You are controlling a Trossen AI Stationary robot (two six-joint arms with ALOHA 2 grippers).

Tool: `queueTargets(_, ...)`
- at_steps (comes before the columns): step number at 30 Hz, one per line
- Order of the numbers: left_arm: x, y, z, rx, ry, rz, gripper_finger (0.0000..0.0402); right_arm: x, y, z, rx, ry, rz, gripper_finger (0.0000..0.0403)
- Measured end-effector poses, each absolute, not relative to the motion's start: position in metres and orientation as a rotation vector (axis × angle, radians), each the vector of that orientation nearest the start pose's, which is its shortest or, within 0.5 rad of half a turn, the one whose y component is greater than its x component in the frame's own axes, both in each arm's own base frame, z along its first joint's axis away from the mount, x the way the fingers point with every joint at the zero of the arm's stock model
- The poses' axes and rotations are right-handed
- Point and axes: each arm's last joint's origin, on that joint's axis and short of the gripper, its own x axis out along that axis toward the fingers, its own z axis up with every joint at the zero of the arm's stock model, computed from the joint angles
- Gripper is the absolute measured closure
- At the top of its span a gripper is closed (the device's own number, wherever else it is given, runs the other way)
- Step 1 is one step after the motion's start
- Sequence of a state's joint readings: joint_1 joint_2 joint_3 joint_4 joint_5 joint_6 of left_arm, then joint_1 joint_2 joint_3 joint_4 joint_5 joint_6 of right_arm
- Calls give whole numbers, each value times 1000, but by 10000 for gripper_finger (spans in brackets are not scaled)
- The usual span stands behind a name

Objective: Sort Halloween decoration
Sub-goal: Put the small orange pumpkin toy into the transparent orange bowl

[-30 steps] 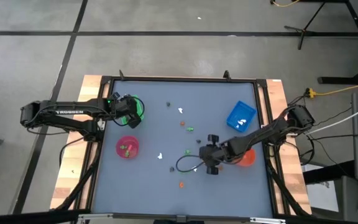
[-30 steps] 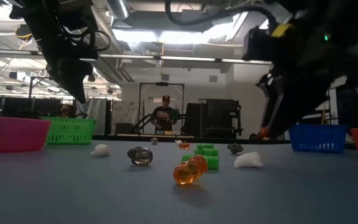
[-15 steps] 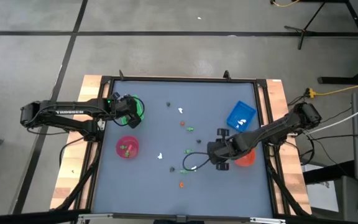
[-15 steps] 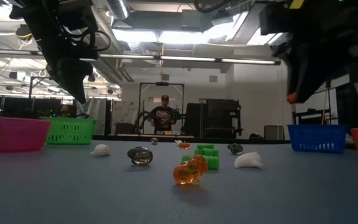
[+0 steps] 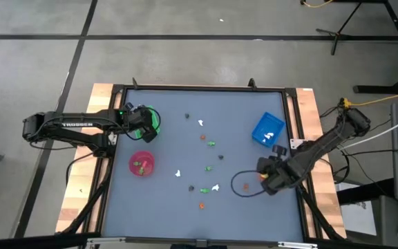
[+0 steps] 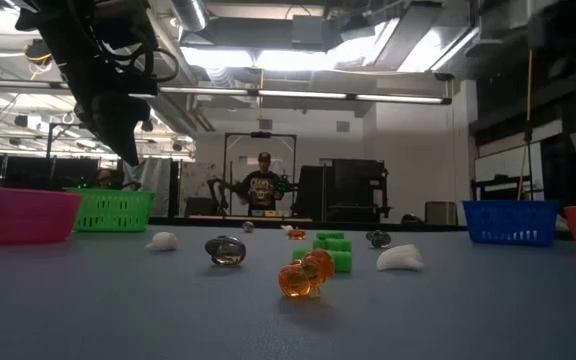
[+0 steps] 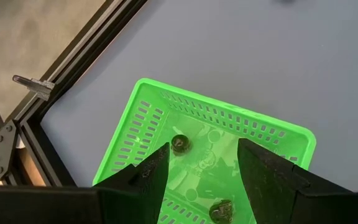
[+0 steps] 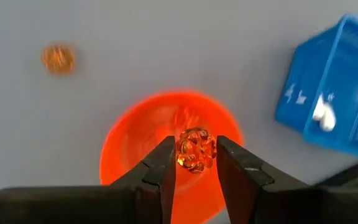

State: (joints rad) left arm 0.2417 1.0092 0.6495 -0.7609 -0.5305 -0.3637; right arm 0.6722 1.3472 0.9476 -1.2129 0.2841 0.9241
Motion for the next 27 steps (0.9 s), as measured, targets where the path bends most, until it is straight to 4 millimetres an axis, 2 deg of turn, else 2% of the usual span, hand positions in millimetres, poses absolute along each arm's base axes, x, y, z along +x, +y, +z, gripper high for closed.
queueTargets(8,162,55,214,-146,982,882,227,158,128,207,96,1463,-363,299)
queueTargets(27,163,55,214,-147,977,881,227,161,130,206,121,1431,-352,291)
